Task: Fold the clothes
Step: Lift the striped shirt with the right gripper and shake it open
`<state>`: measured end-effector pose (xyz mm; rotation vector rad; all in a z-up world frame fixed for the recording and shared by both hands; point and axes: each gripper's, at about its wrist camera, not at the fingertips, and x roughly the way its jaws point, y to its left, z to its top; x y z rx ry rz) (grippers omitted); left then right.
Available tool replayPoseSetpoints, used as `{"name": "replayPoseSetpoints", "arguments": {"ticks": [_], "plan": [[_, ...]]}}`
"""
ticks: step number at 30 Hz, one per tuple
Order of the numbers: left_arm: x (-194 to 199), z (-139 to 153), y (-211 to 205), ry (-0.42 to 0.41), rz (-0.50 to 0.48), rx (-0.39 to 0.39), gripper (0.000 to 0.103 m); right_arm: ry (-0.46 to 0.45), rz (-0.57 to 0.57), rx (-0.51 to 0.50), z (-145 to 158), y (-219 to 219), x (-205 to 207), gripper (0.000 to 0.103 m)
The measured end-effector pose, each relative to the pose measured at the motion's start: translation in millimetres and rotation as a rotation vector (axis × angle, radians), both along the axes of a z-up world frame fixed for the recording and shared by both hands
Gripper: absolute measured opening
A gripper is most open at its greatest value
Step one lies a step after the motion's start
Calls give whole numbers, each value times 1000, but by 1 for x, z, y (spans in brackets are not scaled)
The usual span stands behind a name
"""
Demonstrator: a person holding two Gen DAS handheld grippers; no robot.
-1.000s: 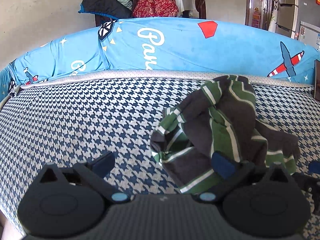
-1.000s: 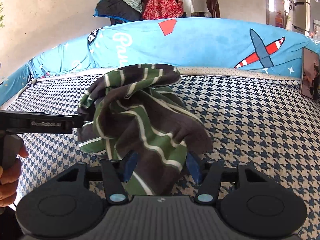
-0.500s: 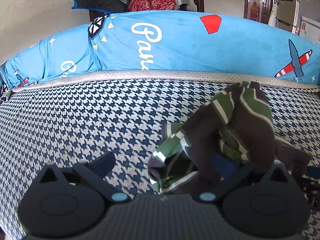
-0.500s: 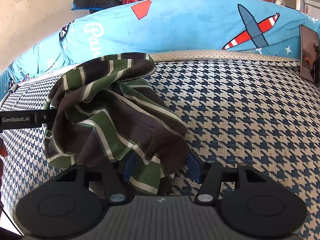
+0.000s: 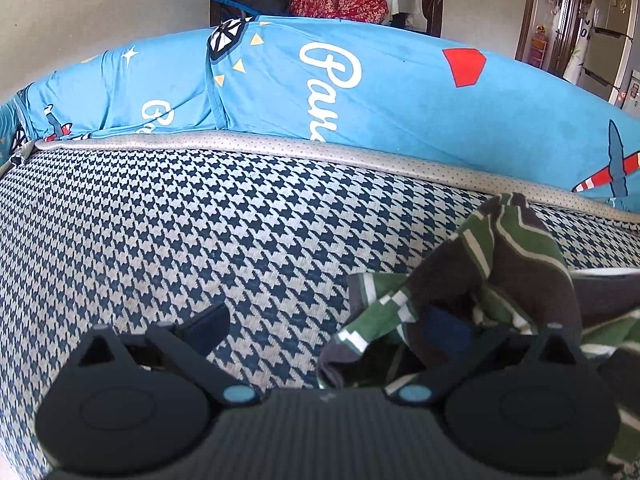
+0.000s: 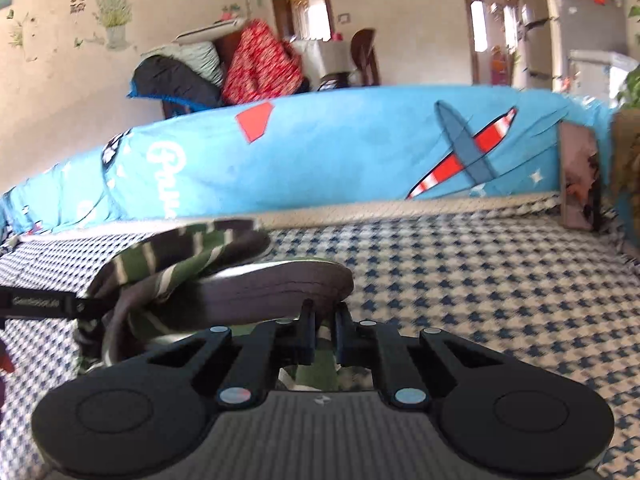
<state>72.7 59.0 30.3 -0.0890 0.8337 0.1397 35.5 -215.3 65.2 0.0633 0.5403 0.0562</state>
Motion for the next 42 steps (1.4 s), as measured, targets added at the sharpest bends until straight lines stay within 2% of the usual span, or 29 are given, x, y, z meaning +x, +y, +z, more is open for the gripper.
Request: {"name": "replayPoseSetpoints", "arguments": {"ticks": [3, 6, 13, 15, 17, 19, 22, 25, 28, 31, 34, 37, 42], "plan": [[-1, -1, -5, 3, -11, -3, 103, -46, -131, -34, 8, -15, 0, 10], [-2, -1, -10, 6, -21, 1, 103, -44, -255, -77, 11, -30, 3, 10], [-1, -4, -16, 24, -26, 14, 103, 79, -330, -24, 5, -59, 10, 10], [0, -4, -16, 27, -21, 19, 103, 91, -319, -6, 4, -62, 8, 11], [0, -4, -14, 30, -14, 19, 103, 71, -317, -15, 7, -61, 5, 22], [1, -5, -12, 38, -7, 18, 103, 41, -312, -18, 11, -59, 1, 27], [2, -7, -10, 51, -1, 19, 103, 3, -263, 4, 17, -54, -2, 27], [2, -8, -9, 61, 0, 27, 103, -35, -249, -61, 22, -43, -4, 27], [3, -8, -8, 60, 1, 39, 103, -39, -251, -74, 25, -43, -3, 33], [3, -7, -5, 52, 16, 67, 103, 29, -234, -40, 22, -50, 0, 39], [5, -5, -1, 48, 41, 105, 103, 122, -168, -64, 12, -50, 2, 42], [6, -4, 4, 49, 62, 102, 103, 186, -86, -83, 3, -46, -2, 42], [3, -2, 7, 44, 69, 94, 103, 113, 78, 37, 10, -39, -16, 47]]}}
